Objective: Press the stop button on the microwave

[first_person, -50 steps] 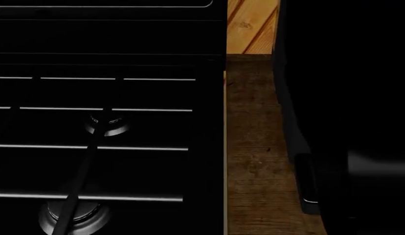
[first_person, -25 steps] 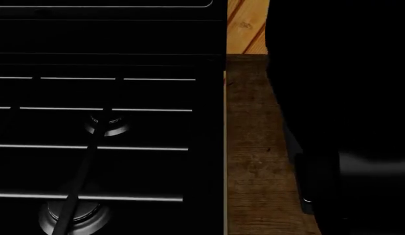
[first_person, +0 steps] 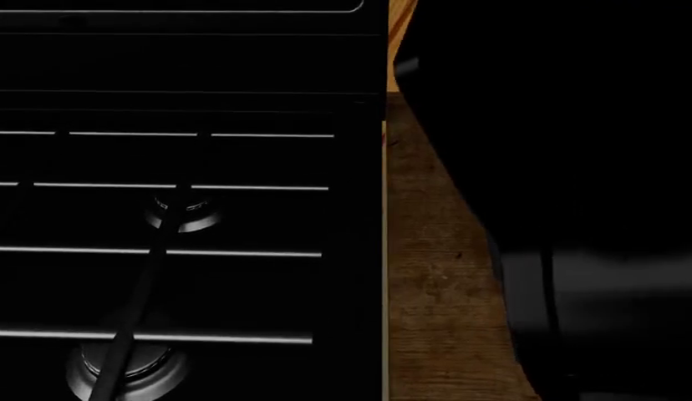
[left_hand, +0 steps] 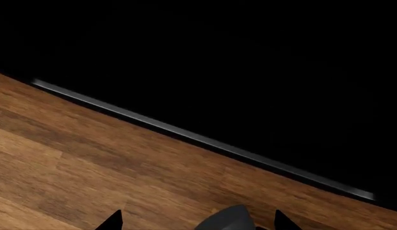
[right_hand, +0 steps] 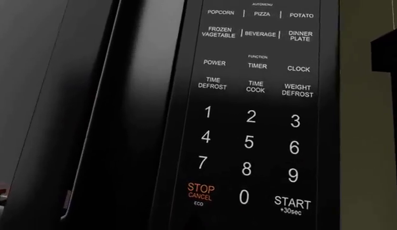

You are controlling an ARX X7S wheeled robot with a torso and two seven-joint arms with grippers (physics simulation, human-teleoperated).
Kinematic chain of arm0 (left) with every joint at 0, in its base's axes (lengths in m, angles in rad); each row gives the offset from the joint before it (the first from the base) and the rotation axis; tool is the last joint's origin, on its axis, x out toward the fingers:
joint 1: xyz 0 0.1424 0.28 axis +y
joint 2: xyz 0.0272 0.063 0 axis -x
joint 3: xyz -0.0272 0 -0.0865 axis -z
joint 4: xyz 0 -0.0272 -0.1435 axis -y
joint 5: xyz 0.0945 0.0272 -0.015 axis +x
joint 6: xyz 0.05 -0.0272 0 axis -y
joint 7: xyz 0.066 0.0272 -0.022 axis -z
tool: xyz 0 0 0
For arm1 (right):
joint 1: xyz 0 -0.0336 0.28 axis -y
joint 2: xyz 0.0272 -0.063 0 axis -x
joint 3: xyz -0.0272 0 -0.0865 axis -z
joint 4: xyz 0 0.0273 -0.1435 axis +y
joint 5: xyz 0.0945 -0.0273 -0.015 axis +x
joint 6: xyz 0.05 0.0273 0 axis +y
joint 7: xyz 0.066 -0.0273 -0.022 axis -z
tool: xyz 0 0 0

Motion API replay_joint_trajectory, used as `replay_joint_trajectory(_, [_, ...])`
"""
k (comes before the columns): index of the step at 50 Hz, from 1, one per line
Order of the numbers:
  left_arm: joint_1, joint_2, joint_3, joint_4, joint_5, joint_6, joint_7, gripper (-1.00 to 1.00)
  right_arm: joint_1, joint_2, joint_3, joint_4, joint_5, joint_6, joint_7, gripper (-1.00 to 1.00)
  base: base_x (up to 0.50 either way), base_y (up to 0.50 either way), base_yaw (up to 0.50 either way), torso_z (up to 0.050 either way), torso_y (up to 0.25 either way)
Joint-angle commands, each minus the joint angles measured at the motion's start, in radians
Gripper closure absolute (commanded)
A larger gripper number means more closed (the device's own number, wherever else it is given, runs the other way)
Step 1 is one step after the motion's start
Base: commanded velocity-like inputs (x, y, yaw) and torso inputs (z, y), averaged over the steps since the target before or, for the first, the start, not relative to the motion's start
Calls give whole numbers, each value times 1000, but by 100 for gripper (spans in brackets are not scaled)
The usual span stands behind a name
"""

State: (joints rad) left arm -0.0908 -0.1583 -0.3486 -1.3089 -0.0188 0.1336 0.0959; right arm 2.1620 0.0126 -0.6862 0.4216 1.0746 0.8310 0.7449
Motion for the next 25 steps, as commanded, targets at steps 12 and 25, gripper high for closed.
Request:
replay_joint_trajectory(12, [0,0,0,0,0,0,0,-100,93,-11,-245,225,101,-218,-87,100,0,0,0,0,0])
replay_joint_trajectory(25, [0,0,0,0,0,0,0,-100,152,-12,-642,412,365,-468,-150,100,0,0,0,0,0])
